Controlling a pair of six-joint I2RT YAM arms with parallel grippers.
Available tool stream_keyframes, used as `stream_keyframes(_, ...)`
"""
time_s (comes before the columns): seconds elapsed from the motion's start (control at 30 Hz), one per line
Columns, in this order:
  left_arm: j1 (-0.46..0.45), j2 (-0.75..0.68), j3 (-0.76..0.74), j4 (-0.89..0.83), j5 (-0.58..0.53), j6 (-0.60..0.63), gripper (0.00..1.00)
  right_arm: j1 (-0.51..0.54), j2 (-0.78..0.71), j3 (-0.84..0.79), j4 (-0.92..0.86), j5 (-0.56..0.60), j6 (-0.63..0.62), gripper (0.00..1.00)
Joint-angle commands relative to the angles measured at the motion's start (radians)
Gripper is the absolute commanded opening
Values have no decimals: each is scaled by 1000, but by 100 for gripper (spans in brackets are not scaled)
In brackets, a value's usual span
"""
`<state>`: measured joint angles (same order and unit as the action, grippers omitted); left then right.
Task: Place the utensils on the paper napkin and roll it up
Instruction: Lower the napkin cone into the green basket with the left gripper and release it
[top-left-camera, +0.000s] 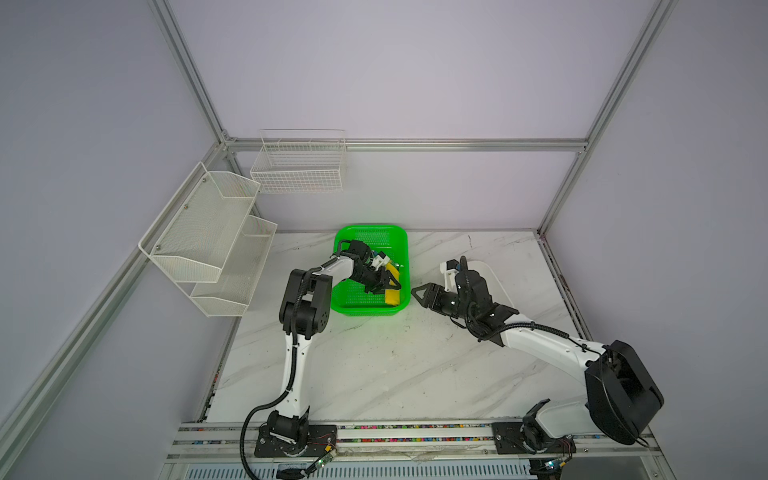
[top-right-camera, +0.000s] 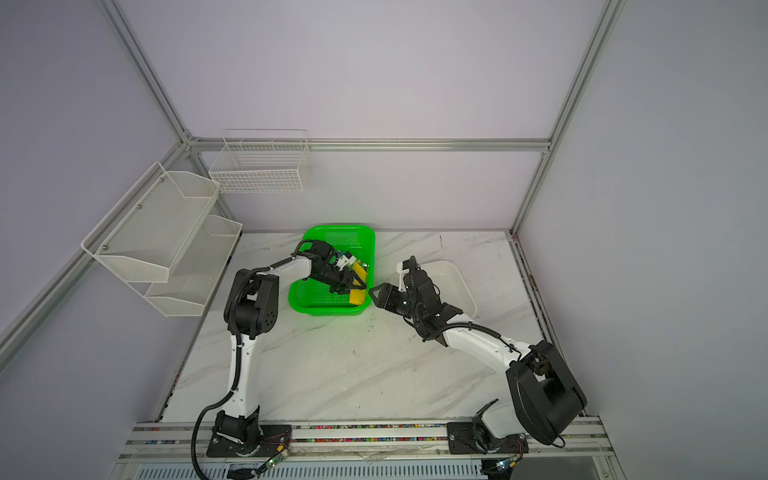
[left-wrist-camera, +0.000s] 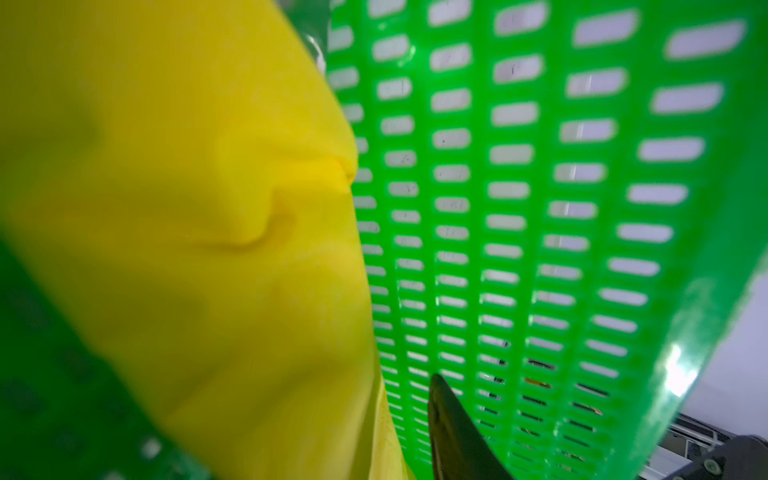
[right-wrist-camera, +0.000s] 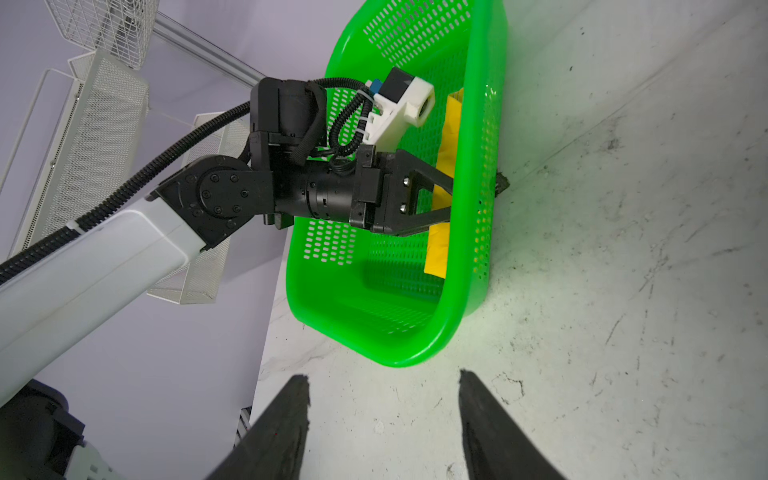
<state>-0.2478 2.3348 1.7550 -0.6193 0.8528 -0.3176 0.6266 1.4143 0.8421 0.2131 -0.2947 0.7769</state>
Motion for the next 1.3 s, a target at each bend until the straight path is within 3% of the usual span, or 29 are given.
stream_keyframes(0.0,10,-19,34,-43,-185,26,48,-5,-35,10,23,3,9,60)
stream_keyframes(0.23,7,-51,34,-39,-196,35,57,-5,-36,5,25,7,11,60)
stream_keyframes(0.33,7,-71,34,-41,-237,37,67,-5,-35,2,25,8,14,60)
stream_keyframes(0.63,7,-138,36,-61,-382,44,74,-5,-77,-8,22,15,16,60)
stream_keyframes(0.73,10,-136,42,-65,-408,44,69,-5,-77,-10,22,17,15,60)
stream_keyframes(0.9,10,-87,69,-86,-350,42,50,-5,-73,-6,23,16,15,60)
stream_keyframes(1.27,-2,-32,72,-86,-249,46,31,-5,-66,-12,23,17,16,60)
